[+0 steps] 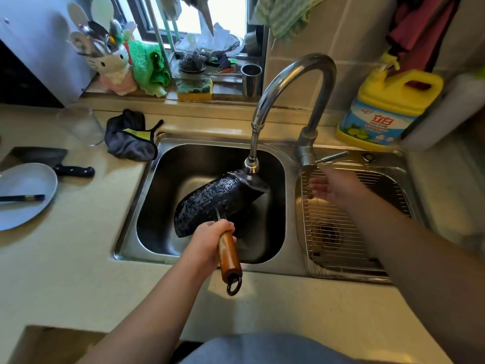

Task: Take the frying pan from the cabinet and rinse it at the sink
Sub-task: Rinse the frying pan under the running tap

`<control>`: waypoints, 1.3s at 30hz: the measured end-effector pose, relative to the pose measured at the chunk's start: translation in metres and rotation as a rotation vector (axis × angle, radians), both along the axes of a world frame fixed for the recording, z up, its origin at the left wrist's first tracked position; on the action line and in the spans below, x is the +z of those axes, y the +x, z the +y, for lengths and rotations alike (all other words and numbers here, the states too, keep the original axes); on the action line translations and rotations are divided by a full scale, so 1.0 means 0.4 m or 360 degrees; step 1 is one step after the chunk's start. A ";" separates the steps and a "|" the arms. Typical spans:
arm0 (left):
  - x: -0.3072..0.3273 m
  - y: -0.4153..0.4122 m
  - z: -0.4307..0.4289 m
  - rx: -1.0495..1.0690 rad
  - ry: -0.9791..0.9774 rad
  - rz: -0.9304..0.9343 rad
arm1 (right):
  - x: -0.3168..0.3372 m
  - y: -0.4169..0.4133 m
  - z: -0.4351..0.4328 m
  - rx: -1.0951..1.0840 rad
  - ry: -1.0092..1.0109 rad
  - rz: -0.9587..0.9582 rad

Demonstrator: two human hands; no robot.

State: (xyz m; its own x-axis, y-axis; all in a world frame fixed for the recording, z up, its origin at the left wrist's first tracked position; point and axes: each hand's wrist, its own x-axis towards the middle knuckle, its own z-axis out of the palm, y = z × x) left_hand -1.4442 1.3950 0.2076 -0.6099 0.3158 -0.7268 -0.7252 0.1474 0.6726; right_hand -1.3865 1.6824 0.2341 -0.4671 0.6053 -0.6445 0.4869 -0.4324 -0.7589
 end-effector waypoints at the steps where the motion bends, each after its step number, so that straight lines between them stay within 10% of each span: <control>1: -0.002 0.003 -0.003 0.0014 0.0013 -0.0019 | -0.009 -0.016 0.024 -0.0050 0.0032 0.0014; 19: 0.008 0.017 -0.025 0.0089 0.0131 -0.0051 | -0.077 -0.111 0.134 -0.0177 0.0151 -0.0023; 30: 0.005 -0.009 -0.008 0.0154 0.0215 -0.0102 | 0.071 0.081 -0.432 0.0918 -0.1128 -0.0052; 39: 0.007 -0.014 -0.009 -0.0004 0.0095 -0.0078 | 0.122 0.015 -0.529 0.0352 -0.1458 -0.0073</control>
